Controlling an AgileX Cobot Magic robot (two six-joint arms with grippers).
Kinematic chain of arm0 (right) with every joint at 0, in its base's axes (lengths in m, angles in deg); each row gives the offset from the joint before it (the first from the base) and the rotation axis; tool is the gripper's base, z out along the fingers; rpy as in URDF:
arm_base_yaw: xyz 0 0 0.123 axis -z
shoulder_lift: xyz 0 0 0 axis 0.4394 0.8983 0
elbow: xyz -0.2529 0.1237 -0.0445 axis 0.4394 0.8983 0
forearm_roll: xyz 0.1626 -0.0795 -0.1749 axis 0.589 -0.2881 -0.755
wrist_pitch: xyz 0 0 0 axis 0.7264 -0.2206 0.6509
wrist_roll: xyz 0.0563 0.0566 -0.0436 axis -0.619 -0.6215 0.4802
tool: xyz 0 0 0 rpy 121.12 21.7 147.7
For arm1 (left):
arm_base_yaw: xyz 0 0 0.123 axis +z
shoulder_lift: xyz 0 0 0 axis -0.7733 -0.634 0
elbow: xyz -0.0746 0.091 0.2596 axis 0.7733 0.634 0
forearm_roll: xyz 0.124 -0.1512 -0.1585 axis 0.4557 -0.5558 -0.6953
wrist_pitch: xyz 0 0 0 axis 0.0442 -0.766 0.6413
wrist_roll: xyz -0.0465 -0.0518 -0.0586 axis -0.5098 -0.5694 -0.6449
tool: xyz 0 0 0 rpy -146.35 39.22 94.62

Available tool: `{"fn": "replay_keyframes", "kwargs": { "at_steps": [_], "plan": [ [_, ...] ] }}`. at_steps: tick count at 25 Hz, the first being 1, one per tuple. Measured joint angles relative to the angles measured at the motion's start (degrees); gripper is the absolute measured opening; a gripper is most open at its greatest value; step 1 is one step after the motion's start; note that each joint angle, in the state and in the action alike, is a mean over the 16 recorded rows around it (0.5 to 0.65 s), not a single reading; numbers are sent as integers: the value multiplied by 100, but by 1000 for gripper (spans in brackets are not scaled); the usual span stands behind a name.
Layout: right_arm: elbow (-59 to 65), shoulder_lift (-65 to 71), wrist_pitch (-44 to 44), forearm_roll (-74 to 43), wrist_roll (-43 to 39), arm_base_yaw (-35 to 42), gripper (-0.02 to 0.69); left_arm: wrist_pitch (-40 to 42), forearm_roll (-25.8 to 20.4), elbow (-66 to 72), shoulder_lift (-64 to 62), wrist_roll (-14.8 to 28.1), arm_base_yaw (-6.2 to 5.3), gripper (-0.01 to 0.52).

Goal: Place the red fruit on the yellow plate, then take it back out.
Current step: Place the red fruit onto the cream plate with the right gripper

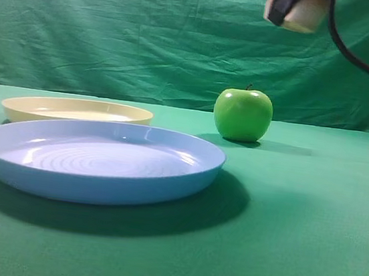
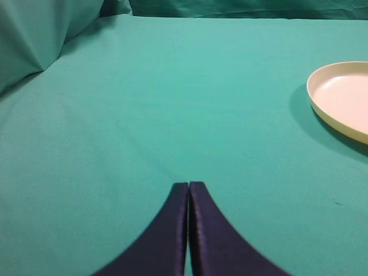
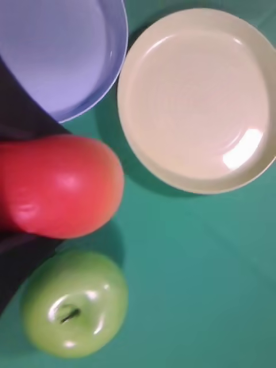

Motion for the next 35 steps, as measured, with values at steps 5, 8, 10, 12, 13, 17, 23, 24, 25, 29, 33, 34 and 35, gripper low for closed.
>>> {"fn": "replay_keyframes", "kwargs": {
  "at_steps": [5, 8, 10, 12, 13, 17, 23, 24, 25, 29, 33, 34, 35],
  "plan": [
    [-771, 800, -92, 355, 397, -425, 207, 0, 0, 0, 0, 0, 0, 0],
    [-1119, 1267, -260, 603, 684, -587, 206, 0, 0, 0, 0, 0, 0, 0],
    [-1285, 1543, -411, 767, 877, -652, 206, 0, 0, 0, 0, 0, 0, 0],
    [-1405, 1789, -584, 912, 1067, -692, 206, 0, 0, 0, 0, 0, 0, 0],
    [-1450, 1902, -673, 977, 1159, -705, 210, 0, 0, 0, 0, 0, 0, 0],
    [-1554, 2265, -1005, 1201, 1469, -727, 255, 0, 0, 0, 0, 0, 0, 0],
    [-1573, 2543, -1344, 1352, 1720, -728, 411, 0, 0, 0, 0, 0, 0, 0],
    [-1573, 2563, -1368, 1361, 1728, -728, 439, 0, 0, 0, 0, 0, 0, 0],
    [-1573, 2574, -1381, 1367, 1724, -726, 469, 0, 0, 0, 0, 0, 0, 0],
    [-1573, 2529, -1300, 1374, 1663, -696, 582, 0, 0, 0, 0, 0, 0, 0],
    [-1573, 2337, -968, 1363, 1527, -599, 615, 0, 0, 0, 0, 0, 0, 0],
    [-1573, 2268, -845, 1357, 1477, -562, 602, 0, 0, 0, 0, 0, 0, 0],
    [-1573, 2192, -702, 1350, 1420, -520, 579, 0, 0, 0, 0, 0, 0, 0]
  ]
}}
